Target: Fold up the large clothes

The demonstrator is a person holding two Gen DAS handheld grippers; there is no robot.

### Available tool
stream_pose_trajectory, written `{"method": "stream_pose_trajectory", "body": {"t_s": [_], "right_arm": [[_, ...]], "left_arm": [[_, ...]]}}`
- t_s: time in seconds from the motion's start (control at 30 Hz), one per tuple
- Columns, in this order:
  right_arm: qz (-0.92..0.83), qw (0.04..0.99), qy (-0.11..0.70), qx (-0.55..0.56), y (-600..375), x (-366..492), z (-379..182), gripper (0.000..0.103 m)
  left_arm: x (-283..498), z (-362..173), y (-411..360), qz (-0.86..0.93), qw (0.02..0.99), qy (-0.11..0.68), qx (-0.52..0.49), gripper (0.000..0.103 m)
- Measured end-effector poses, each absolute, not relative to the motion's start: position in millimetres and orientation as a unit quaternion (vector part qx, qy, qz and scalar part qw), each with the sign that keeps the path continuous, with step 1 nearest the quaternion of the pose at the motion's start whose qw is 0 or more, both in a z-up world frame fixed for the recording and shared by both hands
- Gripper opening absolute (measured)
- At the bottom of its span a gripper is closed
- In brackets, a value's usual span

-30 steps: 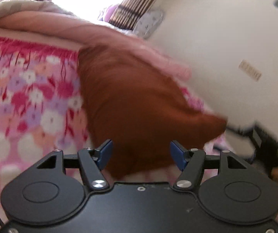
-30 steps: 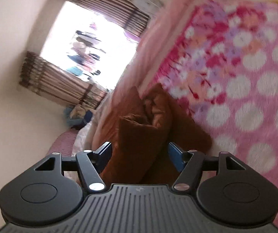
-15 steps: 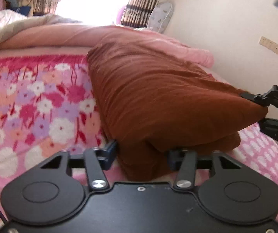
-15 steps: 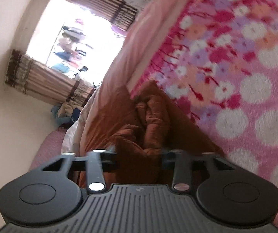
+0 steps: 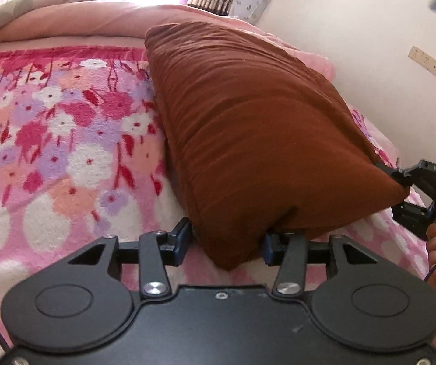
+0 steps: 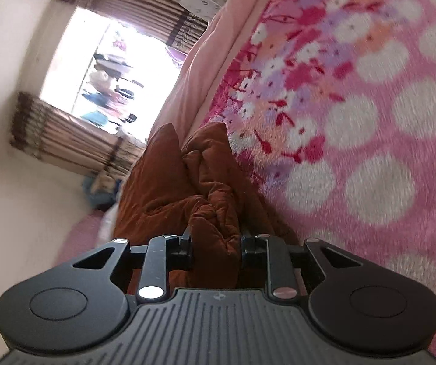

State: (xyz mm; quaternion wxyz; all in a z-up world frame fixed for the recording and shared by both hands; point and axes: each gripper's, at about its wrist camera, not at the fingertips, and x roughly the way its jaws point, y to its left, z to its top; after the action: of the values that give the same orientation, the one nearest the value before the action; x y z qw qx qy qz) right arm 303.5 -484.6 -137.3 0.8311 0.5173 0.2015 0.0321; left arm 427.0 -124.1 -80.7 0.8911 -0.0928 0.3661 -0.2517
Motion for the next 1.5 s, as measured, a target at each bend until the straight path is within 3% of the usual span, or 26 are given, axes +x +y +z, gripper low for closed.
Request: {"method": "stream_pose_trajectory", "body": {"t_s": [0.07,0.17,0.23,0.47,0.57,0.63,0.83,0.97,1.0,1.13,1.17,1.23,1.3,1.5], "right_arm": [[0.034,0.84,0.207,0.501,-483.3,303.8,-130.3,0.034],[0.027,0.854,0.206,0.478,-483.3,296.8,-112.8,0.059],[0.006,0.874,0.203,0.442,-483.7,289.2,-95.4,0.066],[0.017,0.929,0.162,0.333,-462.4,287.8,-17.3,0.066],[0.039,0.944,0.166,0.282,-435.5,303.2,-0.5,0.054],[0.036,0.949,0.185,0.251,-421.4,314.3,-1.0,0.046],[-0.011,0.947,0.246,0.207,-415.0,334.1,-43.0,0.034],[-0.036,0.945,0.257,0.201,-421.4,340.3,-68.2,0.032],[-0.035,0.944,0.257,0.205,-422.0,340.5,-70.7,0.038],[-0.016,0.936,0.242,0.256,-433.5,333.1,-72.9,0.041],[-0.013,0.935,0.234,0.265,-435.5,326.9,-69.5,0.044],[-0.022,0.933,0.207,0.293,-441.4,306.4,-60.5,0.066],[-0.041,0.929,0.185,0.319,-449.0,282.1,-52.8,0.075],[-0.013,0.876,0.215,0.432,-468.9,254.6,-72.7,0.077]], "left_arm": [[420.0,-73.7,-121.3,-0.258,0.89,0.367,-0.081,0.047],[404.0,-58.2,-109.0,-0.269,0.891,0.361,-0.06,0.045],[397.1,-46.9,-93.2,-0.269,0.894,0.352,-0.066,0.045],[418.2,5.8,-72.5,-0.276,0.901,0.297,-0.154,0.044],[432.7,13.4,-95.6,-0.307,0.888,0.292,-0.177,0.044],[442.8,10.4,-113.0,-0.324,0.879,0.3,-0.181,0.044],[467.6,-23.7,-153.0,-0.322,0.869,0.342,-0.158,0.044],[475.9,-35.5,-153.5,-0.32,0.866,0.345,-0.17,0.045],[478.1,-36.5,-152.3,-0.32,0.863,0.347,-0.178,0.045],[460.9,-18.5,-141.7,-0.33,0.869,0.326,-0.174,0.046],[450.7,-12.1,-135.6,-0.331,0.874,0.314,-0.169,0.05],[430.3,-5.1,-122.8,-0.324,0.886,0.295,-0.151,0.053],[413.3,-6.8,-112.5,-0.312,0.894,0.292,-0.132,0.054],[391.8,-44.5,-102.5,-0.273,0.893,0.338,-0.121,0.053]]}}
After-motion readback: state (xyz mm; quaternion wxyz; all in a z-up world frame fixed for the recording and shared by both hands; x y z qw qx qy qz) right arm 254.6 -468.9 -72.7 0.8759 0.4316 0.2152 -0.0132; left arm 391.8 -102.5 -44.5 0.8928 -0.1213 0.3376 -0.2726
